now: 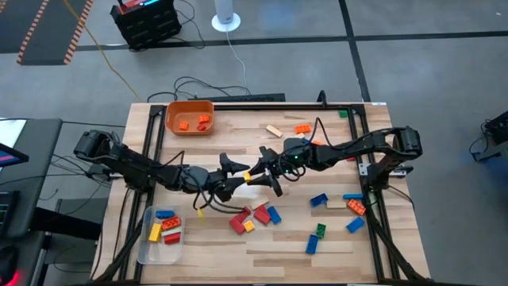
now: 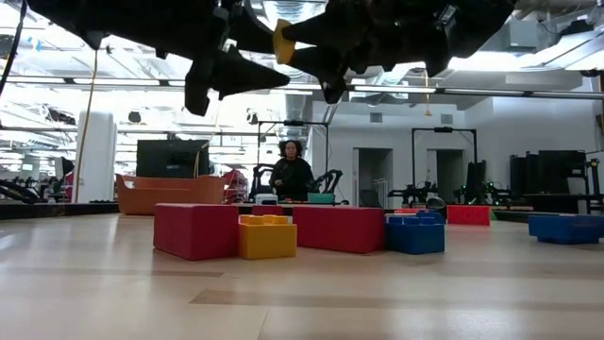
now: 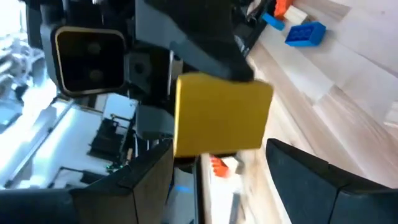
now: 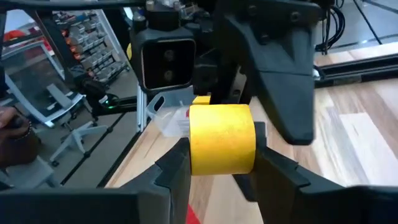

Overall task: Sort blocks by size
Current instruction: Put the small yellow block into the orange bin

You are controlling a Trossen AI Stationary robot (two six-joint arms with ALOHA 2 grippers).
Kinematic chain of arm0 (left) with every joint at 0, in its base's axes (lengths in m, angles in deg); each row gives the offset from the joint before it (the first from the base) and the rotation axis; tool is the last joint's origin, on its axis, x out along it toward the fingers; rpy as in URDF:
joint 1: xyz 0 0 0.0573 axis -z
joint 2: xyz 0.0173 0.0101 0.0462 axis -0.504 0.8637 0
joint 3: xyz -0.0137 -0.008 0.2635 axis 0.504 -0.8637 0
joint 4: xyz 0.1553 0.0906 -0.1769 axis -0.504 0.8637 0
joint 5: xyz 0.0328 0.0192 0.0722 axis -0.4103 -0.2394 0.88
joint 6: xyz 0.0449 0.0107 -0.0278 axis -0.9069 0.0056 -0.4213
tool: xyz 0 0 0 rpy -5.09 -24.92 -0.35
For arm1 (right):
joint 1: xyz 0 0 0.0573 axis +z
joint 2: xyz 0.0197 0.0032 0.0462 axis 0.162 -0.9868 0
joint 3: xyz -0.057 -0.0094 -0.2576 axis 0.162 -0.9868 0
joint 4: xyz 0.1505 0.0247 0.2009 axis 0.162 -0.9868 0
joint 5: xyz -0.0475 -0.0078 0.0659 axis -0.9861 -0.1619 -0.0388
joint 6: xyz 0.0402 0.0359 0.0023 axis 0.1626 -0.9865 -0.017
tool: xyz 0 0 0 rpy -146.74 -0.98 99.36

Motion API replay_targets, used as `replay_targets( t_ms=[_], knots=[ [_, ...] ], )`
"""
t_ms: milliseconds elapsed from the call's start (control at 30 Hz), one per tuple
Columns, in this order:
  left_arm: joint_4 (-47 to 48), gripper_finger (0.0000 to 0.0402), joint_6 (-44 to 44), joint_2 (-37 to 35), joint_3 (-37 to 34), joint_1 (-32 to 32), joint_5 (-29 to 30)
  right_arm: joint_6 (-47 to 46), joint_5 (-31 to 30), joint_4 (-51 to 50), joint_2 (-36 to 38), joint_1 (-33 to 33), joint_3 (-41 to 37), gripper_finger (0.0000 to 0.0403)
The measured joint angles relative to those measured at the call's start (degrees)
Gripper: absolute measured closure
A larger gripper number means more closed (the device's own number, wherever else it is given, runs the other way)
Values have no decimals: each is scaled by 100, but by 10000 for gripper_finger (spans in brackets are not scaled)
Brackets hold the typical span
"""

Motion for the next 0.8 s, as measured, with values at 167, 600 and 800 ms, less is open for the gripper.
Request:
replay_targets(
  t_ms=[167,600,800],
  knots=[
    [-285,153,-346,0,0,91,0,1,-241,-17,0,-4,53,237],
    [-396,229,-426,0,0,102,0,-82,-308,-24,0,-4,53,237],
    [-431,238,-246,0,-2,102,-2,-110,-328,-11,0,-4,53,221]
  ],
)
